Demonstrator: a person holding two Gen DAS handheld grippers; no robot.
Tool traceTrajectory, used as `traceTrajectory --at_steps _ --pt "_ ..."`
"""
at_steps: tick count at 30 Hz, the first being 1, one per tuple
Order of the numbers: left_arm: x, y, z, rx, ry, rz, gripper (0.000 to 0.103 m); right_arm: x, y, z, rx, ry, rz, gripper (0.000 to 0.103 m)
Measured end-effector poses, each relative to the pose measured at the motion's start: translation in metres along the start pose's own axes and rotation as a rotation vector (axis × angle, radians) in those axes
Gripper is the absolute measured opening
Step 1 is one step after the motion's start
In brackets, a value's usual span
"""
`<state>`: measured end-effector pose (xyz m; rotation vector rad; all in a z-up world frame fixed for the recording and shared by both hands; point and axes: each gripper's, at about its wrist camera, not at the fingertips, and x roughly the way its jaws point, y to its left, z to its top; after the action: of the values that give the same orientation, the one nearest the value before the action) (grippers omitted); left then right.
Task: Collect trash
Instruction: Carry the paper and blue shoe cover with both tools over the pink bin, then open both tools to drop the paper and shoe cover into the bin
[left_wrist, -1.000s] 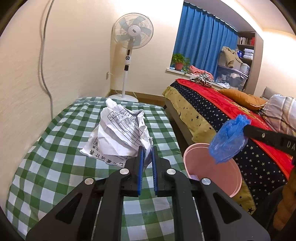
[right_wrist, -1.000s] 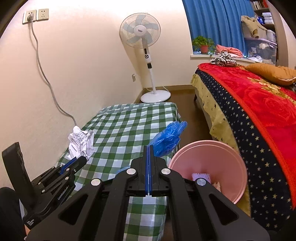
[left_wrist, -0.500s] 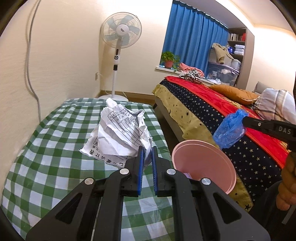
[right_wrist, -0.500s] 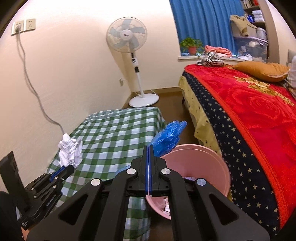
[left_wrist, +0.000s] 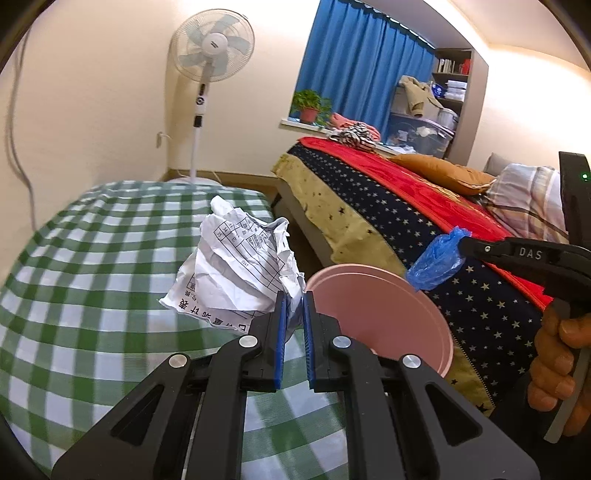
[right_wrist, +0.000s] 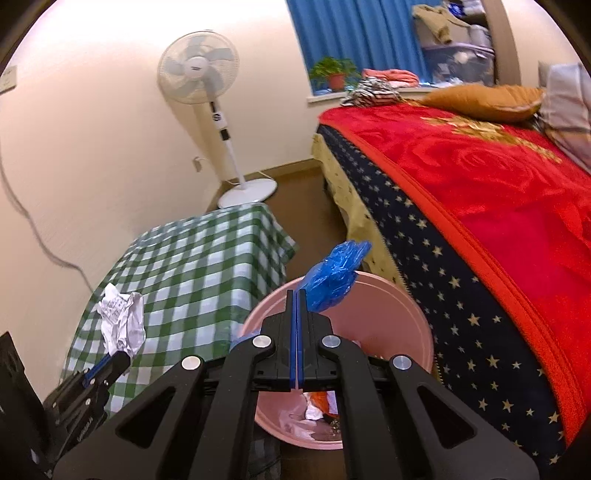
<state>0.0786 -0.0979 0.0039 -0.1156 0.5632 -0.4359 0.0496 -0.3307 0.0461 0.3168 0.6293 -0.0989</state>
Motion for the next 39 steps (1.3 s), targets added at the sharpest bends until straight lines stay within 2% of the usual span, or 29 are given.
traceTrajectory --at_steps 17,27,28,30,32,37,39 --pt "0.056 -0.04 -0.009 0.006 0.067 -0.155 0.009 0.015 -0.014 -0.001 -0.005 0.02 -0.07 0.0" --pt "0.075 -0.055 -0.013 0.014 0.115 -0.218 0.011 0.017 -0.017 -0.001 -0.019 0.021 -0.121 0.001" --pt "0.077 -0.054 -0.013 0.004 0.128 -0.235 0.015 0.018 -0.017 -0.001 -0.02 0.022 -0.127 0.005" --pt "0.08 -0.051 -0.015 -0.021 0.143 -0.241 0.037 0.021 -0.019 -0.002 -0.014 0.039 -0.148 0.014" --pt "0.079 -0.047 -0.015 -0.033 0.143 -0.229 0.037 0.021 -0.019 -0.002 -0.014 0.035 -0.159 0.041" --pt "0.067 -0.038 -0.009 -0.035 0.129 -0.199 0.039 0.019 -0.02 -0.002 -0.014 0.018 -0.171 0.065" --pt "0.057 -0.035 -0.006 -0.021 0.112 -0.176 0.05 0.017 -0.019 -0.003 -0.012 0.013 -0.171 0.074"
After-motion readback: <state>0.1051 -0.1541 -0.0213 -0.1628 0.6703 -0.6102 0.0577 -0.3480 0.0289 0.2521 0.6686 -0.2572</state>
